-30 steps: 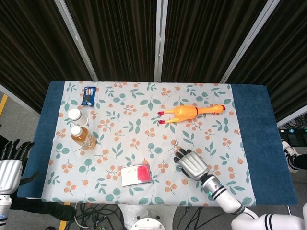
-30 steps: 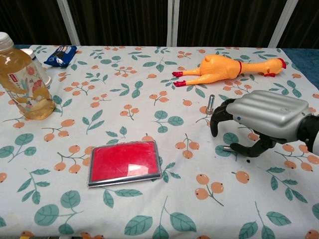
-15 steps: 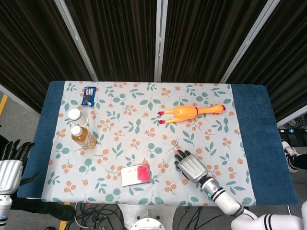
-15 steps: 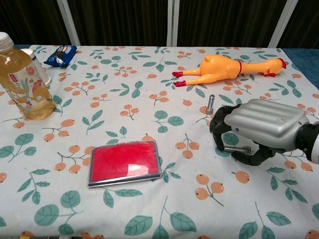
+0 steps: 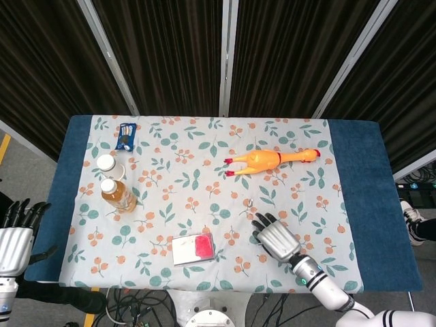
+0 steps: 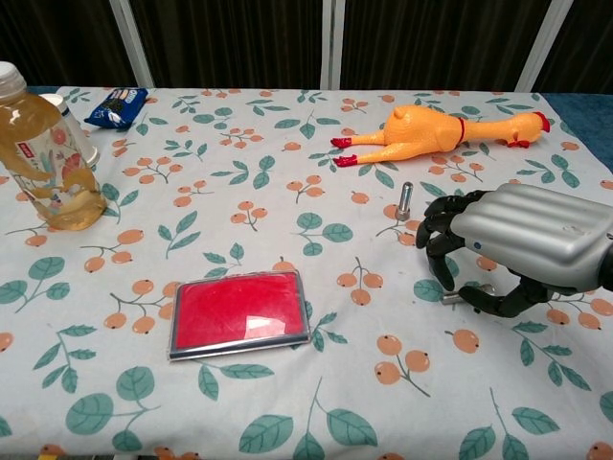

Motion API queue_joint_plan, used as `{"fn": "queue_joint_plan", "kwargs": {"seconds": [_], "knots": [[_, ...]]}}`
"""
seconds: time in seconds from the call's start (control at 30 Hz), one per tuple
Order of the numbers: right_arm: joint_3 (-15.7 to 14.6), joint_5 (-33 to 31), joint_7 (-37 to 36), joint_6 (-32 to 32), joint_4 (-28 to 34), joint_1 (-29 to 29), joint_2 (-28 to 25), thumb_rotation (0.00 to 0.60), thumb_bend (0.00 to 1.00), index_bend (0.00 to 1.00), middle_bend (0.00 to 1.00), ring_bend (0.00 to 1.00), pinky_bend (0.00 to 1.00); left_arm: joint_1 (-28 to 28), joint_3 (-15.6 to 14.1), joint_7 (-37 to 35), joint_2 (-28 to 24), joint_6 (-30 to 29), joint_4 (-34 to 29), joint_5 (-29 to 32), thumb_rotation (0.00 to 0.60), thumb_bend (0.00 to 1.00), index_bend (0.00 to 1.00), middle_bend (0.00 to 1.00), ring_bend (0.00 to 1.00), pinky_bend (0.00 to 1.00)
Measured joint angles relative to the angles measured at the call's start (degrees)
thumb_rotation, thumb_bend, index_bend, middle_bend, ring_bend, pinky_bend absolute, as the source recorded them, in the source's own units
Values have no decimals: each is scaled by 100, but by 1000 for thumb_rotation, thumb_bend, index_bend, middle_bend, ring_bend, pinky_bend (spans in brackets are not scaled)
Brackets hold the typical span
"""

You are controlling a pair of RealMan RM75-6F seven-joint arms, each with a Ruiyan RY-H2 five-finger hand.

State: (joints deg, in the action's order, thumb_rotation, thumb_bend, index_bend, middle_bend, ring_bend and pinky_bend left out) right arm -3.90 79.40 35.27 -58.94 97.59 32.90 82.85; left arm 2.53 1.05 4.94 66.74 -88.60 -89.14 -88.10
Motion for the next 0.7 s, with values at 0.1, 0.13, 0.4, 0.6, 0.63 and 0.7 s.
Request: {"fn": "queue_joint_plan", "kwargs": {"seconds": [0.1, 0.13, 0.4, 0.6, 0.63, 0.7], "knots": [[18, -124, 103, 94, -41, 6, 67, 600, 325, 485, 230, 80, 165, 0, -5, -3, -2, 6, 0, -6, 600, 0, 143, 145, 0, 0], [26, -147, 134, 110, -52, 8, 90, 600, 318, 479, 229, 78, 159, -2, -7, -6, -1, 4, 1, -10, 600, 0, 143, 145, 0, 0], [74, -165, 238, 87, -65, -10, 164, 600, 250, 467, 229, 78, 143, -16, -8, -39, -3, -11, 10, -14, 600, 0, 143, 145, 0, 0], [94, -93, 207, 20, -43, -37, 138, 600, 230, 465, 234, 77, 133, -16, -9, -23, 4, -10, 13, -24, 600, 0, 143, 144, 0, 0], [98, -119, 222, 36, -54, -35, 142, 600, 230, 464, 234, 77, 130, -16, -9, -22, 3, -12, 10, -27, 600, 0, 143, 145, 0, 0], [110, -188, 258, 98, -80, -22, 160, 600, 230, 464, 233, 73, 125, -24, -11, -24, 3, -17, 11, -23, 600, 0, 143, 145, 0, 0]]}}
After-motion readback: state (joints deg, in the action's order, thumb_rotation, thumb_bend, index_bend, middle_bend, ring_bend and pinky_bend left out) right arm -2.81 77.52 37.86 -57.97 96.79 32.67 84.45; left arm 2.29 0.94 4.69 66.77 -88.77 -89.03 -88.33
